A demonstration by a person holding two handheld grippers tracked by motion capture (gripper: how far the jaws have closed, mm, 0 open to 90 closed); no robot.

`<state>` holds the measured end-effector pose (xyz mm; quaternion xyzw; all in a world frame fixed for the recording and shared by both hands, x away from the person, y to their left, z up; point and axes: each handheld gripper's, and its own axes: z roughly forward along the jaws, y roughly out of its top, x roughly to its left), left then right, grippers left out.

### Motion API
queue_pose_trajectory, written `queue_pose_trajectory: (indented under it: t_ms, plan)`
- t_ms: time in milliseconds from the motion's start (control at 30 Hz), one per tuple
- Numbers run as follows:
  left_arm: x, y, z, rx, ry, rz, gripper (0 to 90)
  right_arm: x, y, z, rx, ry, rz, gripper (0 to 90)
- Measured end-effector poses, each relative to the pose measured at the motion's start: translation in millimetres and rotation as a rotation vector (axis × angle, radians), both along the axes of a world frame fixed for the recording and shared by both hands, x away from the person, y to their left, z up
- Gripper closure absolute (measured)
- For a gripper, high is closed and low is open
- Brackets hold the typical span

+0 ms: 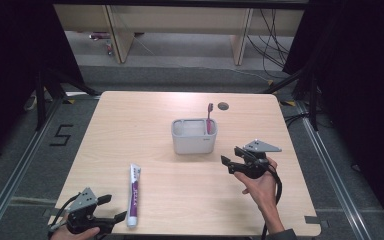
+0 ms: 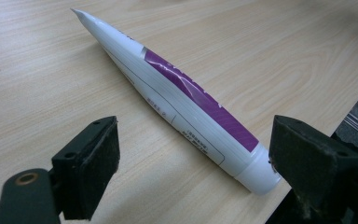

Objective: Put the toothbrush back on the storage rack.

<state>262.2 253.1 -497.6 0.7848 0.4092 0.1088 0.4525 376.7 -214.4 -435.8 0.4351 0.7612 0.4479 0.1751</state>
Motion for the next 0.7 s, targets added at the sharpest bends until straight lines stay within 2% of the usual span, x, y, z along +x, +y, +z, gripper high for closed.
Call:
queue_pose_trajectory:
  t_ms: [100,133,167,200,267,300,333,367,400,433,467,500,533,567,633,667,700]
  plan:
    - [-0.1,-0.2,-0.1,-0.003,-0.001,0.004,15.9,-5.3,0.8,-3.2,0.011,0.004,0.0,37.5]
    - [0.0,-0.1,-0.2,-0.002,-0.001,0.005,16.0,-7.3,-0.5,-3.8,-0.008,-0.006,0.003,37.3]
    - [0.0,0.0,-0.1,-0.002,-0.002,0.004,16.0,-9.6,1.2,-5.5,0.015,0.002,-0.005,37.1]
    - [0.1,0.1,0.0,-0.004,-0.001,0.0,15.9,-10.5,-0.6,-6.3,-0.012,-0.012,0.005,36.8]
    - [-0.1,-0.1,0.4,-0.005,-0.002,0.0,15.9,-16.4,1.8,-7.0,0.01,0.036,-0.004,36.7]
    - [-0.3,-0.2,0.5,-0.005,-0.003,0.002,15.9,-16.8,2.5,-9.2,0.021,0.024,0.004,36.6]
    - [-0.2,-0.2,0.3,-0.006,-0.003,0.001,15.9,-16.3,0.8,-10.3,-0.004,-0.003,0.022,36.6]
    - [-0.1,0.0,0.4,-0.003,-0.001,0.0,15.9,-18.6,0.8,-10.4,-0.011,0.006,0.014,36.6]
    - [0.0,0.5,0.5,0.003,0.0,-0.005,15.9,-21.0,2.2,-11.5,0.002,0.025,0.011,36.6]
    - [0.0,0.3,0.3,0.003,0.0,-0.005,15.9,-21.1,1.5,-13.3,-0.015,0.011,0.023,36.6]
    - [-0.1,0.2,0.3,0.004,0.001,-0.005,16.0,-23.6,2.2,-13.8,0.0,0.037,0.021,36.6]
    - [-0.2,0.1,0.4,0.002,0.0,-0.004,16.0,-25.1,3.1,-15.4,0.01,0.03,0.013,36.6]
    - [-0.2,0.2,0.6,0.002,-0.001,-0.003,15.9,-25.1,1.5,-16.5,0.0,0.03,0.033,36.5]
    - [-0.3,-0.2,0.5,-0.004,-0.002,0.001,15.9,-27.2,1.2,-18.0,-0.012,0.031,0.012,36.5]
    - [-0.3,0.1,0.1,-0.004,-0.007,0.003,16.0,-29.9,-2.1,-19.1,-0.023,0.028,0.022,36.3]
    - [-0.2,0.3,0.0,-0.002,-0.004,0.002,16.0,-30.9,-1.9,-21.2,-0.003,0.031,0.029,36.2]
    - [-0.3,0.3,-0.1,-0.001,-0.005,0.001,15.9,-34.7,-1.5,-20.7,0.011,0.068,0.011,36.1]
